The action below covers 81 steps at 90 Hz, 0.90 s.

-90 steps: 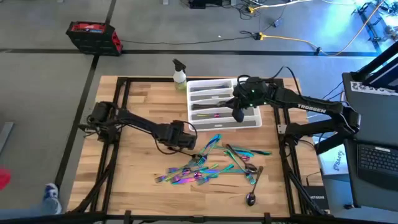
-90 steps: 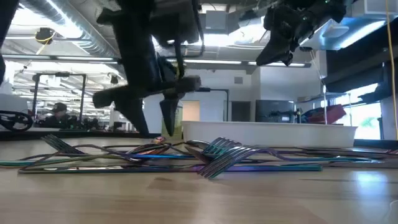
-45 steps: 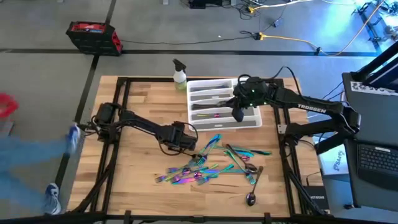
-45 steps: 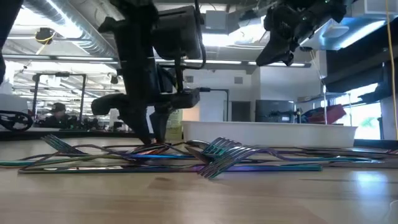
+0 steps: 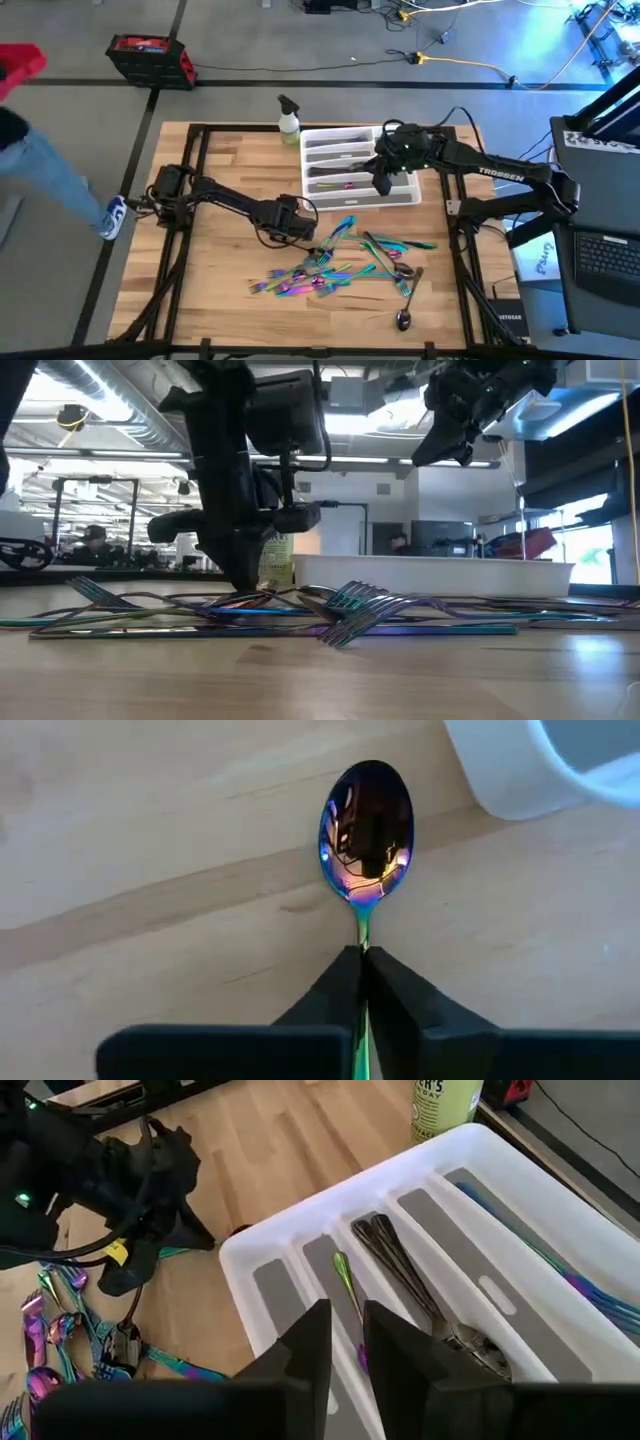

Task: Sort silverware
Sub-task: Put the blue teaspoon on the white silverware tray

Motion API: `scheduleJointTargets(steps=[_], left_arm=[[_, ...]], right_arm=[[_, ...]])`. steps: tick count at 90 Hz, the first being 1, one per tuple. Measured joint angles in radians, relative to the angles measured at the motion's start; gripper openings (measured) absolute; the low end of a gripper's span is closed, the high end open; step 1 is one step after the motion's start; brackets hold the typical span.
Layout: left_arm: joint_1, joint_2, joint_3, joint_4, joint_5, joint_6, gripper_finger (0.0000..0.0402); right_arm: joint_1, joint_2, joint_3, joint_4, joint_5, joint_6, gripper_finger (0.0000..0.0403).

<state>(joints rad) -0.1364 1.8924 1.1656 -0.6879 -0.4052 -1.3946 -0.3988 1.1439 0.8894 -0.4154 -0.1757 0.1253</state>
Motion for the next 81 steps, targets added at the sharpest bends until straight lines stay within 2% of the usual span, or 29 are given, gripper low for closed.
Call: scheduleJointTargets(steps=[30,45,54,81], left_arm=[[-0.014,-0.092,-0.001,-0.146,-0.022,0.044,0.0],[-0.004,-0.152,0.0,-0.214,-0.116,0.043,0.0],[0.015,-0.18,0.0,-0.227,-0.135,0.074,0.0],[0.054,-0.192,0.0,-0.289,-0.162,0.151,0.0]], right_arm=[[0.0,-0.001,0.0,-0.006,0.0,-0.002,0.0046],[-0.001,-0.002,0.0,-0.005,0.008,-0.021,0.0046],[-0.001,-0.002,0.0,-0.005,0.009,-0.025,0.0046],[-0.001,-0.002,0.0,-0.006,0.01,-0.025,0.0046]])
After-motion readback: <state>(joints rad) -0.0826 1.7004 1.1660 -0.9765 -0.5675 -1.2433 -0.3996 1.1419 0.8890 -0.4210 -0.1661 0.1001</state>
